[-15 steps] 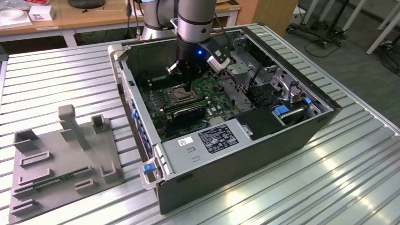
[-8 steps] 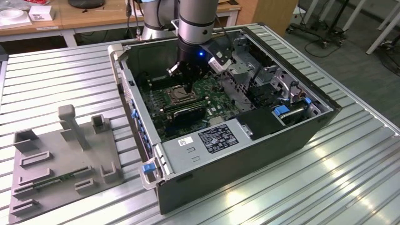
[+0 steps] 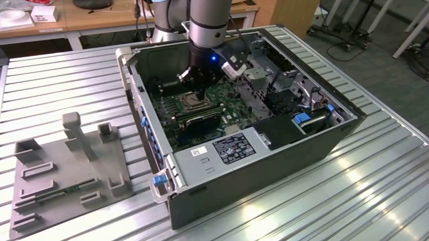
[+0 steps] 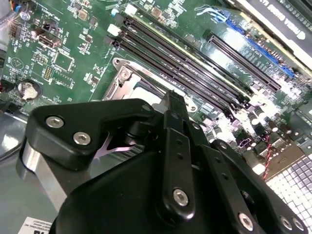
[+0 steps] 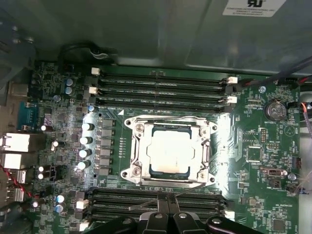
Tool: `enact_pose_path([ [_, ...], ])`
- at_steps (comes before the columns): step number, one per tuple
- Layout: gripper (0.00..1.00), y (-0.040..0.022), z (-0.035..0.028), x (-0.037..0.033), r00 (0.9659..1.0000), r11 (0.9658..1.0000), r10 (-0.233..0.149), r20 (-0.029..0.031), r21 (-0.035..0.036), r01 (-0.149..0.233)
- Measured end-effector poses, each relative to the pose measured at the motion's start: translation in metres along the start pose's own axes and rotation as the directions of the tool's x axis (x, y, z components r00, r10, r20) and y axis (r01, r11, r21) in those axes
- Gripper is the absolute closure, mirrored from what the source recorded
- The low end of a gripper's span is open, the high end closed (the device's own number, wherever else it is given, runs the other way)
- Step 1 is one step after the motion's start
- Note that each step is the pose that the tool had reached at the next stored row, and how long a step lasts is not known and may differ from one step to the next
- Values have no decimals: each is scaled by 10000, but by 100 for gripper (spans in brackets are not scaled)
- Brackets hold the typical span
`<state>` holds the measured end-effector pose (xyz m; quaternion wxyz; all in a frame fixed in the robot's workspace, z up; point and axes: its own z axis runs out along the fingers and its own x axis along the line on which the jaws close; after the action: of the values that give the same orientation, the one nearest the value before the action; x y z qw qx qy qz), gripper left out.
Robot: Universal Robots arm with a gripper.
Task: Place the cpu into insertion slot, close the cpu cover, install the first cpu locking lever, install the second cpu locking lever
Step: 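Install the second cpu locking lever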
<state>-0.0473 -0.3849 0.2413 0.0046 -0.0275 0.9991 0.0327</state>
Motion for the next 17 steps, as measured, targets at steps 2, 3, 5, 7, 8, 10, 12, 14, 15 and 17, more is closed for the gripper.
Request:
enact_pose_path([
  [2,89,0,3,10,10000,10000,-1,5,9,1],
  [3,89,1,4,14,10000,10000,-1,6,20,1],
  [5,89,0,5,17,10000,10000,-1,5,29,1],
  [7,89,0,5,17,10000,10000,-2,5,30,2],
  [8,89,1,6,17,10000,10000,-2,6,29,2],
  [10,89,1,6,17,10000,10000,-1,6,30,1],
  [12,89,1,6,17,10000,10000,-1,6,30,1],
  [14,89,1,7,17,10000,10000,0,-17,28,0],
  [15,89,1,10,17,9999,10000,7,-116,18,-7],
  [17,89,0,10,16,9995,10000,21,-328,14,-20],
])
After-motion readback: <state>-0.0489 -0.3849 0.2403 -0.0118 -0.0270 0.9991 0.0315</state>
